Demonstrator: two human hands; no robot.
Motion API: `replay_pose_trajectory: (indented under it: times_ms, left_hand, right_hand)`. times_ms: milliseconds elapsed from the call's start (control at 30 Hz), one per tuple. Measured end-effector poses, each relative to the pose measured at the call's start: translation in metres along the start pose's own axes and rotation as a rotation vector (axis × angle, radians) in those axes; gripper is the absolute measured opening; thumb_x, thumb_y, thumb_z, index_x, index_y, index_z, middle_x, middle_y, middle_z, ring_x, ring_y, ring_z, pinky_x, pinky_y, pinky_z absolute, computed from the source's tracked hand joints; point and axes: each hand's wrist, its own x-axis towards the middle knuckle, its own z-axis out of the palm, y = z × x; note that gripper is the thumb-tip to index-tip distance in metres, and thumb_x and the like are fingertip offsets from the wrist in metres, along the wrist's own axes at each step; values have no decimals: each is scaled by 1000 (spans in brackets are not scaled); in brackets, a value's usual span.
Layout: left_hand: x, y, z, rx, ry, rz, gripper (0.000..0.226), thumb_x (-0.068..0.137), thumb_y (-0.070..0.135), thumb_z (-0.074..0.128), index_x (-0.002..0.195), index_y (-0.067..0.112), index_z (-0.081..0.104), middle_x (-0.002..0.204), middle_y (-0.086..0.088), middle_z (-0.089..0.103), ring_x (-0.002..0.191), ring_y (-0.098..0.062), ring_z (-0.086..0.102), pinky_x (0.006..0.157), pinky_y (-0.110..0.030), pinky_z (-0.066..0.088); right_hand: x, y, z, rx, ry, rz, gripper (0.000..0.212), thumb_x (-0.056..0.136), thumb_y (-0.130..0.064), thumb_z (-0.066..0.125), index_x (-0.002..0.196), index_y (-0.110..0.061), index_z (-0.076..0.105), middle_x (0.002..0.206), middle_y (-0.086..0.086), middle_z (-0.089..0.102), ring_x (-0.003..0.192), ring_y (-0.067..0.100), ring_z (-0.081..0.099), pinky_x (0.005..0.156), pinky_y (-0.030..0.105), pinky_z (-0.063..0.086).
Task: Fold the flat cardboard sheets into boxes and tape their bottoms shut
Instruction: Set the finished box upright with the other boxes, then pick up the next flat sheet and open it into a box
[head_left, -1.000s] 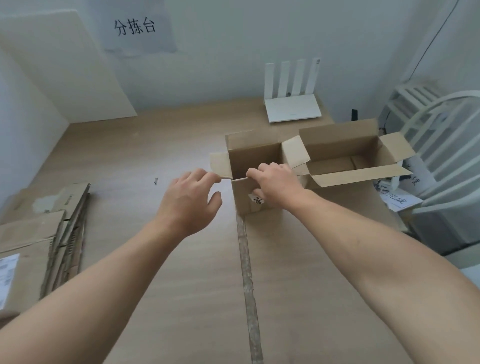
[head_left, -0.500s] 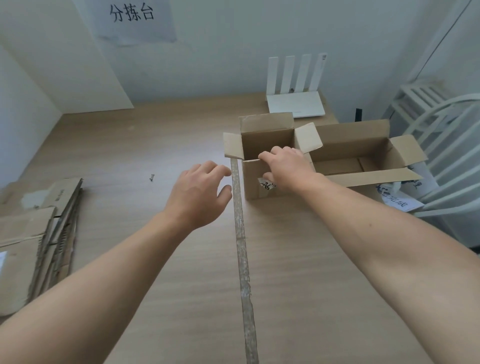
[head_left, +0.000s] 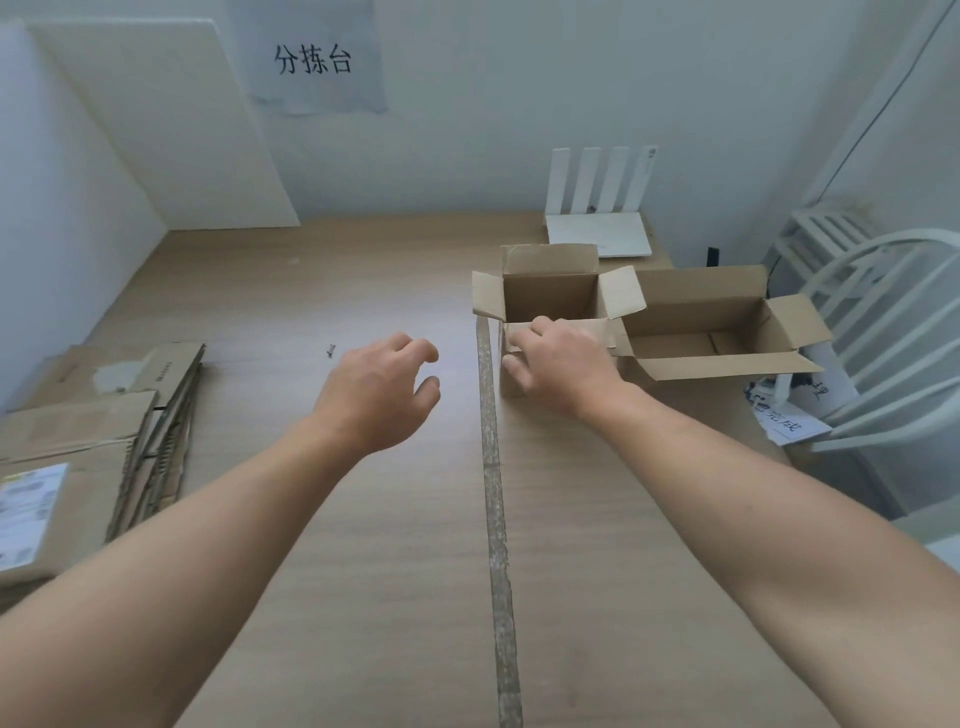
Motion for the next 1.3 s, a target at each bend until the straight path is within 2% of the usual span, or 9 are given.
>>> replay_pose_trajectory:
  times_ms: [67, 167, 267, 467, 633, 833, 1033, 1167, 1300]
  left_hand:
    - [-15, -13, -5, 57, -13, -14, 36, 99, 35, 47, 132, 24, 55, 133, 3, 55, 119, -23, 51, 92, -35, 38]
    - [-38, -41, -14, 117, -22, -41, 35, 99, 36, 48, 131, 23, 55, 132, 2, 55, 121, -23, 49, 89, -34, 35]
    - [-65, -80, -20, 161, -15, -58, 36, 97, 36, 49, 129, 22, 56, 128, 0, 58, 117, -25, 51, 94, -36, 40]
    - [-133, -178, -28, 302, -123, -142, 37, 97, 37, 43, 131, 25, 52, 128, 2, 55, 115, -24, 50, 90, -35, 39]
    - [-185, -278, -41, 303, -177, -223, 38, 93, 39, 41, 120, 20, 59, 123, -3, 59, 115, -28, 52, 94, -41, 41]
    - [-224, -384, -49, 215, -254, -324, 41, 97, 38, 43, 135, 25, 50, 133, 2, 52, 121, -22, 47, 99, -37, 39]
    - [-227, -443, -17, 110, -314, -271, 51, 96, 39, 51, 144, 28, 40, 147, 4, 40, 132, -19, 39, 104, -35, 37]
    - [-224, -451, 6, 56, -377, -255, 69, 96, 41, 55, 155, 31, 21, 162, 2, 18, 149, -18, 16, 114, -37, 27]
    - [-222, -457, 24, 42, -406, -309, 82, 96, 42, 55, 158, 31, 3, 166, 0, -3, 153, -21, -1, 118, -42, 24]
  right_hand:
    - [-9, -22, -2, -13, 12, -47, 33, 100, -41, 42, 109, -14, 59, 107, 5, 60, 101, 30, 57, 79, 37, 40]
    - [-17, -64, -2, -41, -5, -93, 34, 101, -42, 39, 112, -16, 58, 108, 5, 59, 100, 30, 56, 81, 38, 39]
    - [-19, -115, 3, -27, 7, -143, 33, 101, -41, 39, 116, -17, 56, 108, 4, 58, 100, 30, 56, 77, 37, 36]
    - [-16, -236, 30, -21, -4, -276, 31, 102, -38, 38, 112, -15, 56, 104, 5, 58, 91, 32, 54, 71, 36, 32]
    - [-7, -338, 60, -52, -85, -328, 30, 102, -39, 37, 111, -15, 54, 108, 6, 57, 96, 31, 54, 71, 35, 27]
    - [1, -440, 97, 20, -205, -286, 31, 101, -39, 38, 114, -16, 55, 109, 6, 57, 99, 33, 56, 71, 37, 35]
    - [-1, -486, 130, 119, -413, -159, 33, 99, -43, 40, 115, -19, 55, 112, 5, 56, 102, 33, 57, 79, 39, 47]
    - [1, -490, 138, 127, -449, -92, 36, 100, -45, 41, 122, -21, 55, 118, 5, 57, 108, 32, 56, 83, 40, 48]
    - [5, -487, 144, 215, -505, -38, 35, 100, -44, 42, 128, -25, 52, 126, 2, 55, 115, 28, 53, 87, 39, 46]
